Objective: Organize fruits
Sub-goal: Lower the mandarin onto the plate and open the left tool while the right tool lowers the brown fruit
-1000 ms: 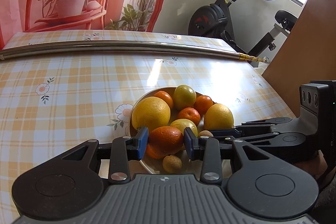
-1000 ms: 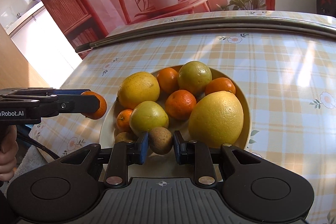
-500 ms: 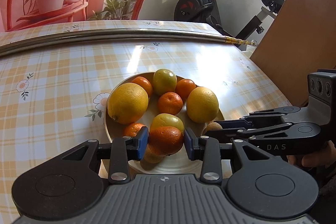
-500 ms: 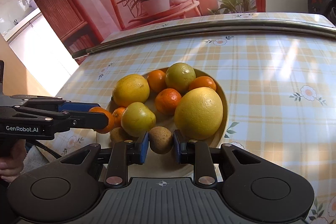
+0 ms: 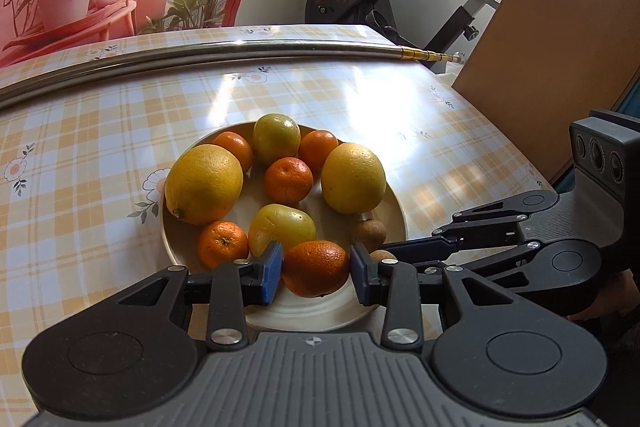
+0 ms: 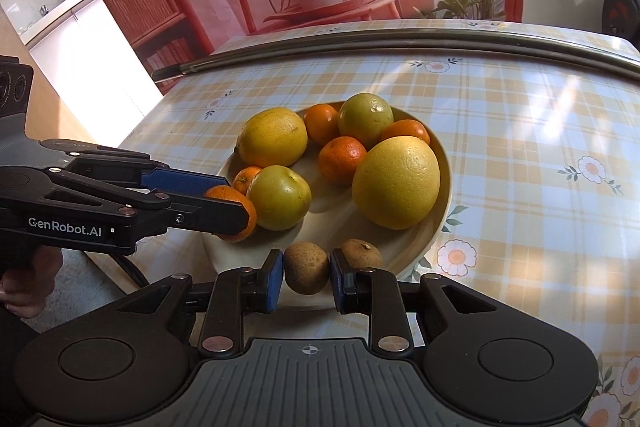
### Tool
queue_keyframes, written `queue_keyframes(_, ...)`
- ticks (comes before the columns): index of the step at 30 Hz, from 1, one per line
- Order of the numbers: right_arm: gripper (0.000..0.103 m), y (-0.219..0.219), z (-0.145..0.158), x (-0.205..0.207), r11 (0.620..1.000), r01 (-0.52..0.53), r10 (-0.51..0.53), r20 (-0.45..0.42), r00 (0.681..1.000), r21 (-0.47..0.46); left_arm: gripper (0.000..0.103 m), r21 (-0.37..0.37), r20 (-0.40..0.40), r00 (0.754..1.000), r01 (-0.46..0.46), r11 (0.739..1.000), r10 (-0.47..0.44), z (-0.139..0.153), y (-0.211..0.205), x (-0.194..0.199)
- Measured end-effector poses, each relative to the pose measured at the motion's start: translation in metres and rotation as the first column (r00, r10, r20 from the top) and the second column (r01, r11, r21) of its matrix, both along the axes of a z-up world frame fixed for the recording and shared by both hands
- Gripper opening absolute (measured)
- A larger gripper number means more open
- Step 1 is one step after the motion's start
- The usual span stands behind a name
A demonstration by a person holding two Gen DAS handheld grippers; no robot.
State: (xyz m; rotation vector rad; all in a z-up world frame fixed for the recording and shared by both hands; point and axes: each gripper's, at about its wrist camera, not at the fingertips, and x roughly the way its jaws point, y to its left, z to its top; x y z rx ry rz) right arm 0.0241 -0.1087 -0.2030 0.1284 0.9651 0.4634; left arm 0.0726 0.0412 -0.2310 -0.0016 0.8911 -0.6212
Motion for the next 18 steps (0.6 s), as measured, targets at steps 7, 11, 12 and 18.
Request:
queue_keyframes(7,0.023,-0.005,-0.004,0.002,0.999,0.028,-0.028,-0.008,1.000,-0.019,0.039,0.010,-0.001,1.000,0.020,1.000,-0.020,-0.005,-0.005,0.003)
queue_keyframes(11,0.023,-0.014,-0.005,0.008,0.998,0.058,-0.058,0.010,0.998,-0.039,0.039,0.018,-0.004,0.999,0.036,0.999,-0.036,-0.008,-0.010,0.005)
queue_keyframes(12,0.023,-0.015,-0.004,0.009,0.998,0.058,-0.057,0.017,0.998,-0.040,0.039,0.018,-0.001,0.999,0.041,0.999,-0.041,-0.008,-0.011,0.005)
queue_keyframes(18,0.023,-0.023,-0.006,0.015,0.997,0.074,-0.074,0.022,0.997,-0.034,0.039,0.020,0.012,0.997,0.070,0.997,-0.070,-0.008,-0.017,0.005)
